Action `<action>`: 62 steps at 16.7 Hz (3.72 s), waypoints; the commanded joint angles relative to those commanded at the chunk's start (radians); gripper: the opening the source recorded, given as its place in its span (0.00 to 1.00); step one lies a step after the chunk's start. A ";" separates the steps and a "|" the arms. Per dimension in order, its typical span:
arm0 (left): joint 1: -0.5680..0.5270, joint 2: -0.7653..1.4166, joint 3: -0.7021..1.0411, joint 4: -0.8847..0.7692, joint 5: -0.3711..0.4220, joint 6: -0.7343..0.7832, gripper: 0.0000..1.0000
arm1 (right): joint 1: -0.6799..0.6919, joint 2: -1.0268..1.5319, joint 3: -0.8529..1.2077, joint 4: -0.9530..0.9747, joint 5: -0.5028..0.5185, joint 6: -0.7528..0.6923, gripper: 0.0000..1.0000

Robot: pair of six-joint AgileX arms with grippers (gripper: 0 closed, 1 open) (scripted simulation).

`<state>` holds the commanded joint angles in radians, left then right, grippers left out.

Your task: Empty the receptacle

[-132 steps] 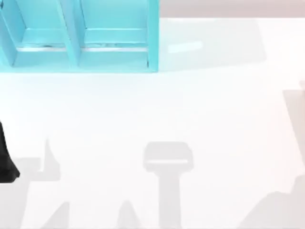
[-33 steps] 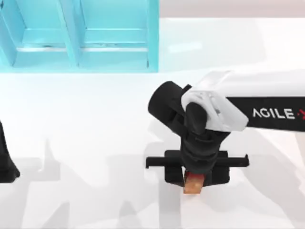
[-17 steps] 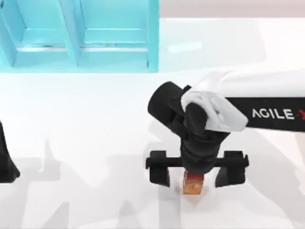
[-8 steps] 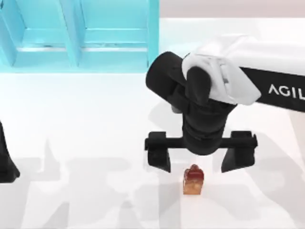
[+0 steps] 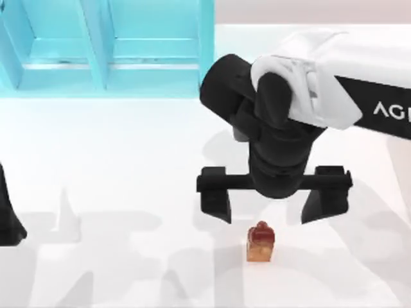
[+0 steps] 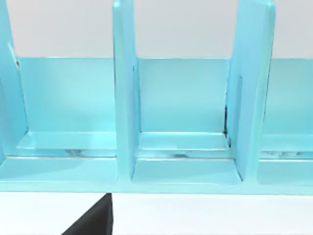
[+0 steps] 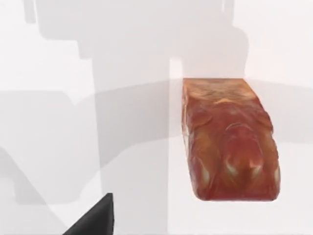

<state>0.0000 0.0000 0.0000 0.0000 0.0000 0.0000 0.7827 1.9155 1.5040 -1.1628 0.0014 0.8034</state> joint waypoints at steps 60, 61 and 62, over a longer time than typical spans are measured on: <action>0.000 0.000 0.000 0.000 0.000 0.000 1.00 | -1.213 0.141 0.011 0.134 -0.006 -1.203 0.00; 0.000 0.000 0.000 0.000 0.000 0.000 1.00 | -1.213 0.141 0.011 0.134 -0.006 -1.203 0.00; 0.000 0.000 0.000 0.000 0.000 0.000 1.00 | -1.213 0.141 0.011 0.134 -0.006 -1.203 0.00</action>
<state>0.0000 0.0000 0.0000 0.0000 0.0000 0.0000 -0.4306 2.0568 1.5151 -1.0288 -0.0044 -0.3995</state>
